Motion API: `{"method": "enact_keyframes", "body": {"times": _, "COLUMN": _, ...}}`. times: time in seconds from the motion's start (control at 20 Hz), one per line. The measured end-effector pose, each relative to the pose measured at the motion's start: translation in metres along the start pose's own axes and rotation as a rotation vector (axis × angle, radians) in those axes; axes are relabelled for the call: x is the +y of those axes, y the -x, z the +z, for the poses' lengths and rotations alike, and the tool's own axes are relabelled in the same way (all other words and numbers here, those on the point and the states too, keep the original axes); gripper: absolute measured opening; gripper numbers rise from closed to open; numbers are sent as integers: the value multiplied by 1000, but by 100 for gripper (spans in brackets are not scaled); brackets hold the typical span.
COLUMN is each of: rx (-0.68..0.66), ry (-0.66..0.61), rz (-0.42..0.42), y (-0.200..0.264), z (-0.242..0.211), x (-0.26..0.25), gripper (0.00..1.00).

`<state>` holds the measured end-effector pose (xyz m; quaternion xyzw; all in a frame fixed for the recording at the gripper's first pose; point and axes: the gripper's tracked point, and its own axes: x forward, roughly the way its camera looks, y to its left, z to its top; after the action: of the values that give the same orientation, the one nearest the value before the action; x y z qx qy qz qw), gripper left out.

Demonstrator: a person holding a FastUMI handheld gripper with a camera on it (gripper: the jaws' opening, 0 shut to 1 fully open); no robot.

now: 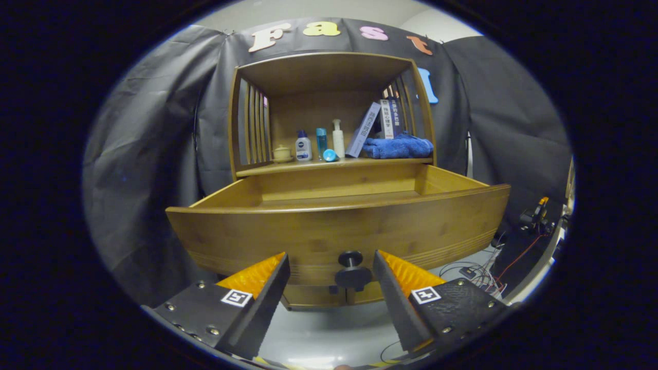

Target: Pull open the drawer, take out the items inside it, and place them on the countertop above the cabinet.

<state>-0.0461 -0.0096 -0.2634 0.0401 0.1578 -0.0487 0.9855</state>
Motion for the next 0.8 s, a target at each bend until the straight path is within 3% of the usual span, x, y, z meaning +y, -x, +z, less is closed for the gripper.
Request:
{"method": "enact_keyframes", "body": {"times": 0.2, "rx": 11, "ry": -13, "rz": -26, "y": -21, "z": -5, "x": -10, "gripper": 98}}
{"method": "enact_keyframes", "body": {"times": 0.3, "rx": 23, "ry": -50, "rz": 8, "y": -21, "z": -9, "x": -4, "gripper": 98}}
{"method": "enact_keyframes", "body": {"times": 0.8, "rx": -38, "ry": 41, "rz": 20, "y": -57, "z": -2, "x": -7, "gripper": 99}}
